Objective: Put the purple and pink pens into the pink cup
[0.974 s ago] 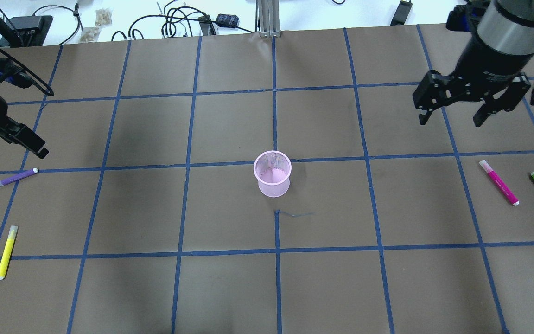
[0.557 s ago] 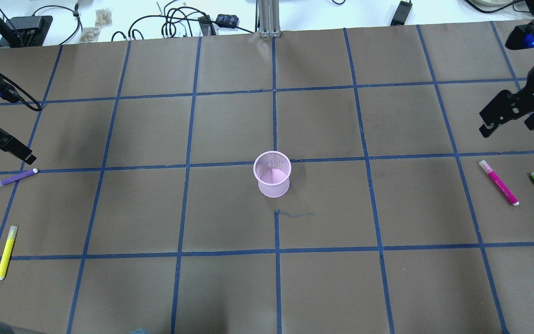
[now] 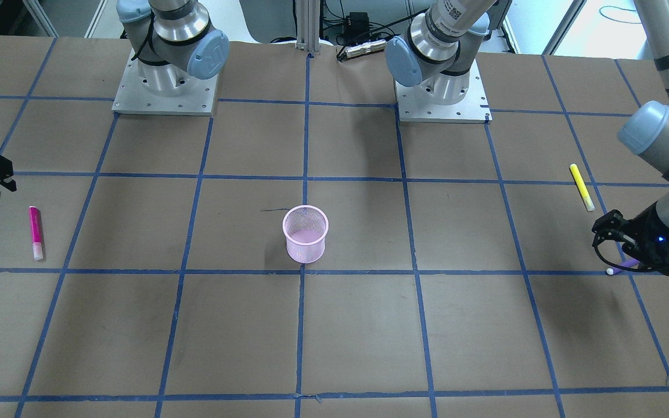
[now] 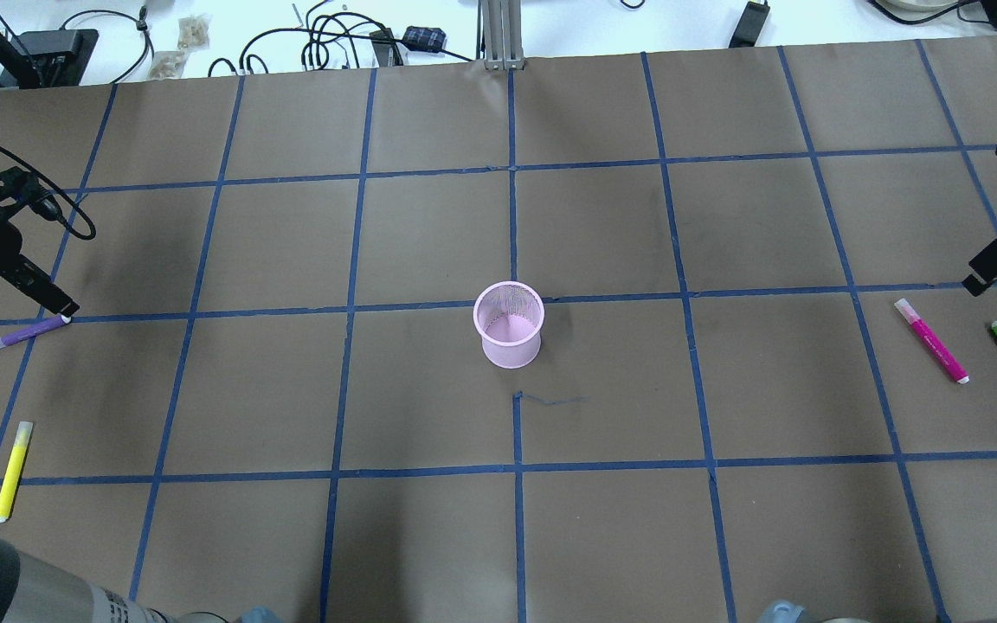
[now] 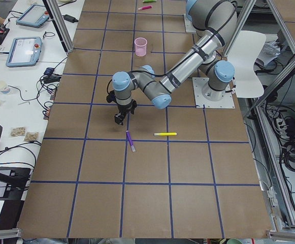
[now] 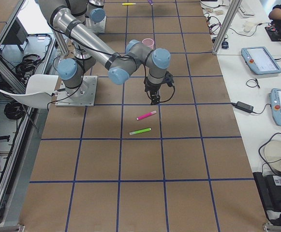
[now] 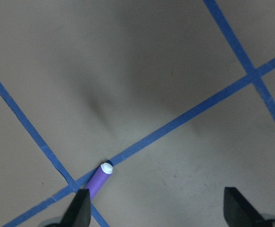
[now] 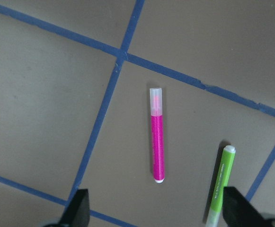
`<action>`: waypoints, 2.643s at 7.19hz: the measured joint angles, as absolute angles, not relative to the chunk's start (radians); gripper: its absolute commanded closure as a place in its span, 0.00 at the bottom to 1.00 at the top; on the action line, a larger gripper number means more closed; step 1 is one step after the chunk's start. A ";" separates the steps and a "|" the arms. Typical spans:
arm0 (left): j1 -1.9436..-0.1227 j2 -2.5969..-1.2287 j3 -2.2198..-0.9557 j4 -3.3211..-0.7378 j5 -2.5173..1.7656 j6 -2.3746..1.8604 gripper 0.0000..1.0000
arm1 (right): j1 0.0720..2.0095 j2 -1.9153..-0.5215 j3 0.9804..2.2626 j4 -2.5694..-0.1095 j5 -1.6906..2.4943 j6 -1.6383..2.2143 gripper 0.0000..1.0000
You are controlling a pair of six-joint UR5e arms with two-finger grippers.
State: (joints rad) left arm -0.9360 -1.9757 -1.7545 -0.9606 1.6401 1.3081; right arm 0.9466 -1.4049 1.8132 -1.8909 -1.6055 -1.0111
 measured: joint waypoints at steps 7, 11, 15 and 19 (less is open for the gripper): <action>-0.853 -2.084 -1.754 -0.845 1.631 1.412 0.00 | 0.897 -1.309 2.058 -2.297 -1.606 -1.248 0.08; -0.848 -2.106 -1.754 -0.833 1.633 1.430 0.22 | 0.886 -1.266 2.061 -2.295 -1.607 -1.240 0.23; -0.848 -2.118 -1.750 -0.832 1.636 1.430 0.83 | 0.885 -1.259 2.062 -2.288 -1.610 -1.238 1.00; -0.849 -2.108 -1.741 -0.830 1.638 1.422 1.00 | 0.885 -1.269 2.056 -2.279 -1.655 -1.244 1.00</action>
State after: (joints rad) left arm -0.8490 -2.1076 -1.7405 -0.8298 1.6385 1.4218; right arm 0.8851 -1.2695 2.0556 -2.2787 -1.6550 -1.2441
